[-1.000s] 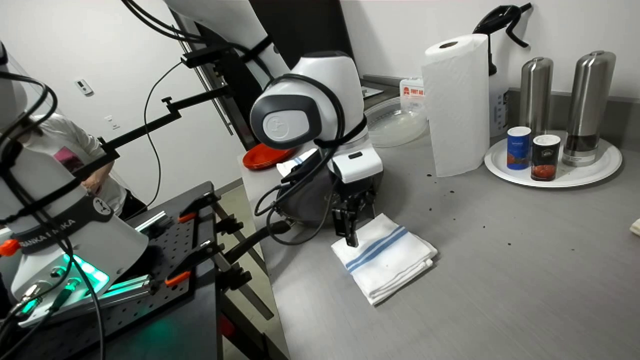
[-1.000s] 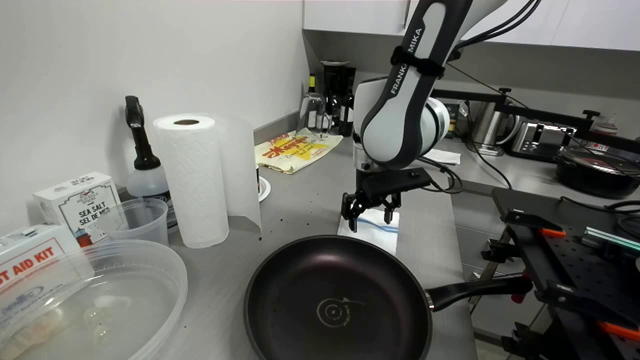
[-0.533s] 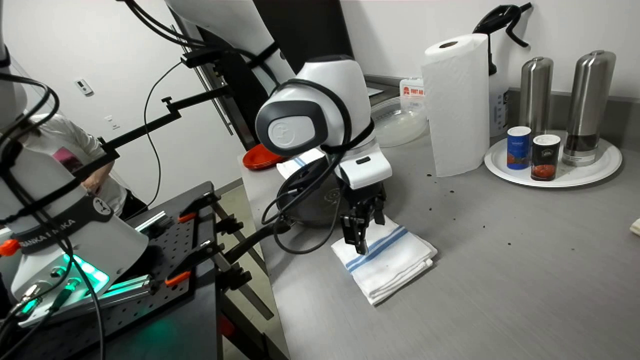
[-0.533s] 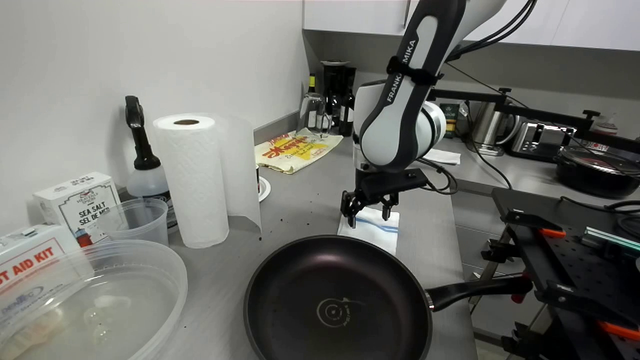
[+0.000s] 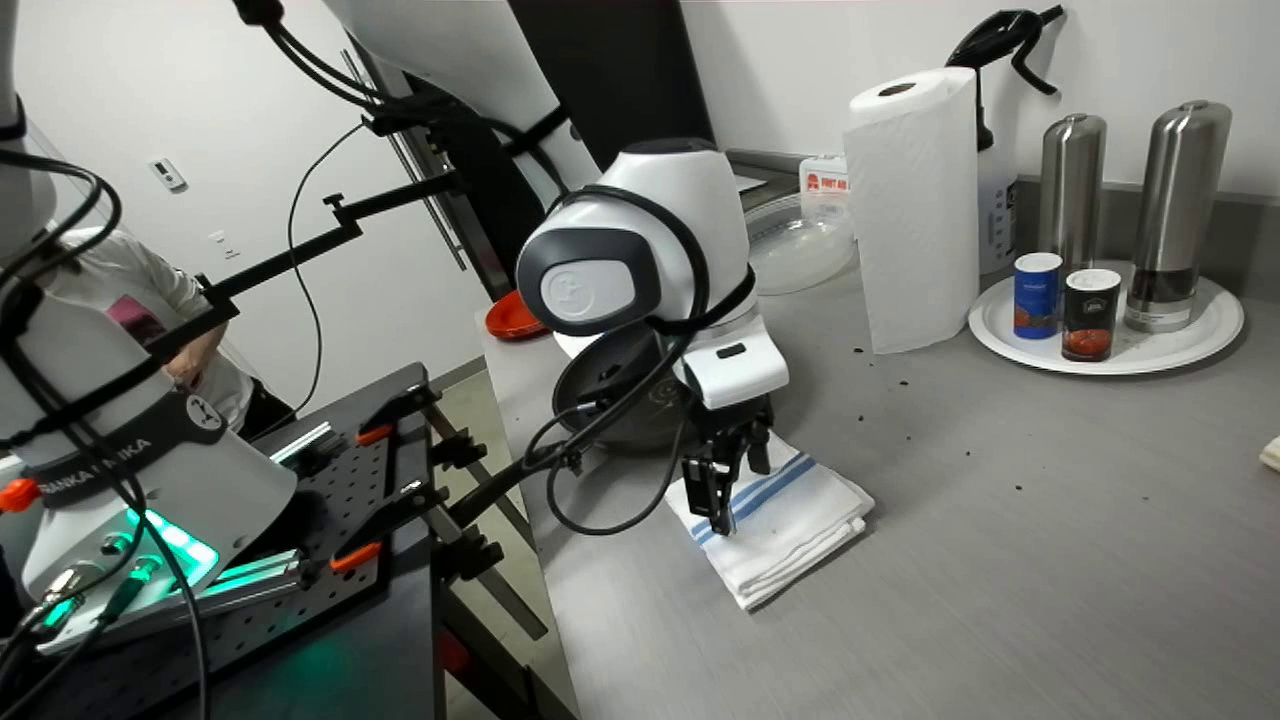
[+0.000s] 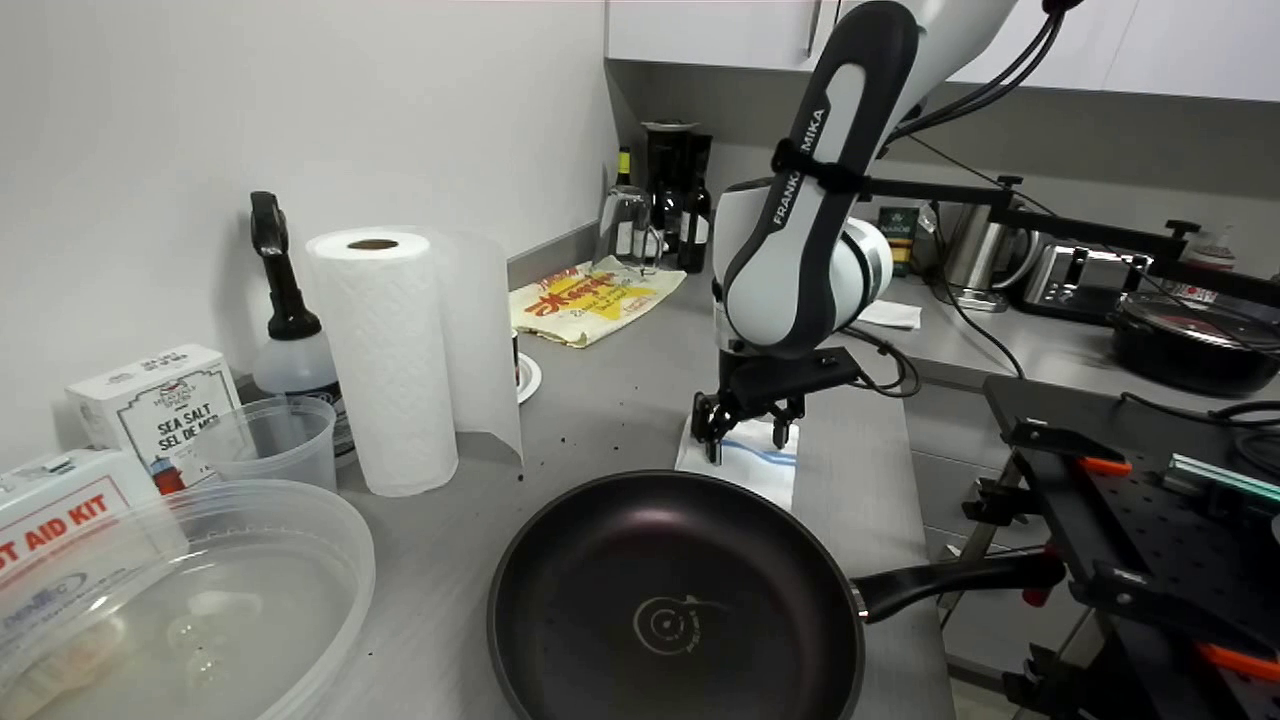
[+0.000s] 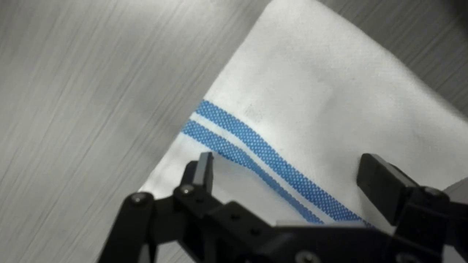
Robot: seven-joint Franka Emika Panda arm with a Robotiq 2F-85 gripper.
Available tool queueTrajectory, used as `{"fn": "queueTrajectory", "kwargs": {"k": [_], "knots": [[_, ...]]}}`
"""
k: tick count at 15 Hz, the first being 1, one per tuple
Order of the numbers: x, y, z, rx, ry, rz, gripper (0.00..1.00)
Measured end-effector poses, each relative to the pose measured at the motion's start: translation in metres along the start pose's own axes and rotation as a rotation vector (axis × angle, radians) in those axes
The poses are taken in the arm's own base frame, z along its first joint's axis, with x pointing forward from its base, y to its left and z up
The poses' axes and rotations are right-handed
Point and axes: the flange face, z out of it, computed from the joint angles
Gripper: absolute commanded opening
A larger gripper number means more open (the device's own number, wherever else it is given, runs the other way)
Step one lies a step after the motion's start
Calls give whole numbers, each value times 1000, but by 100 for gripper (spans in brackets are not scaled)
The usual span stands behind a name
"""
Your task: Pick the cloth and wipe the pan with it
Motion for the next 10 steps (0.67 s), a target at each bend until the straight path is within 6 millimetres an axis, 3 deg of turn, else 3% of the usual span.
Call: {"fn": "queueTrajectory", "kwargs": {"k": [2,10], "knots": [[0,0,4,-1,-4,-1,74],[2,-5,4,10,-7,2,13]]}}
